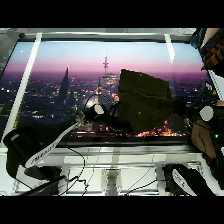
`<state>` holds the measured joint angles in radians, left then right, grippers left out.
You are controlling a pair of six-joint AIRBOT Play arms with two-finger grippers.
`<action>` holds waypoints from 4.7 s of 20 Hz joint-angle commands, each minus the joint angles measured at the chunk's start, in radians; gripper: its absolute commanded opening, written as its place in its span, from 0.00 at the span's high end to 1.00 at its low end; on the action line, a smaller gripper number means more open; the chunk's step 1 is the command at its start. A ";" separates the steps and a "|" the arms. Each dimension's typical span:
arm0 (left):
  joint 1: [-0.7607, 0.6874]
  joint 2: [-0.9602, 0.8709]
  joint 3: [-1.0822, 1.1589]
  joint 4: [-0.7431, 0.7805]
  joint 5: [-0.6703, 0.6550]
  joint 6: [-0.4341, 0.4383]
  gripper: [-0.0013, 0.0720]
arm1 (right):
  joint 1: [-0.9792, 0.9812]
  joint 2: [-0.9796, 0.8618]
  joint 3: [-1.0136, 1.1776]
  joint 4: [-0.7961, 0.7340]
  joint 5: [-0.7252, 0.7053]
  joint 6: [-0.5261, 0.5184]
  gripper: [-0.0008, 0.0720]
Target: Fold the clothes and pants, and hang the long-sleeved shirts on hangers.
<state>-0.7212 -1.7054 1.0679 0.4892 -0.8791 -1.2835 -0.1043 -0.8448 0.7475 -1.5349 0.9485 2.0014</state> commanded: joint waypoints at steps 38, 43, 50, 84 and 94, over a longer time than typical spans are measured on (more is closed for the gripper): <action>0.684 1.119 0.251 0.134 0.044 0.036 0.96 | 0.182 0.143 0.813 0.706 0.282 -0.530 0.94; 0.672 0.908 0.111 0.301 0.043 -0.100 0.96 | 0.182 -0.028 0.545 0.578 0.166 -0.470 0.94; 0.496 0.309 0.036 0.048 0.326 -0.008 0.96 | 0.179 -0.472 0.429 0.687 -0.167 -0.468 0.93; 0.619 0.237 0.034 0.254 -0.346 0.012 0.00 | -0.114 -0.745 0.428 0.682 0.367 -0.871 0.06; 0.619 0.237 0.034 0.212 -0.343 0.012 0.00 | 0.017 -0.856 0.428 0.589 0.160 -0.877 0.05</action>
<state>-0.1032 -1.4677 1.1015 0.7136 -1.2251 -1.2716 -0.1177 -1.6566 1.1759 -0.9596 1.1355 1.1374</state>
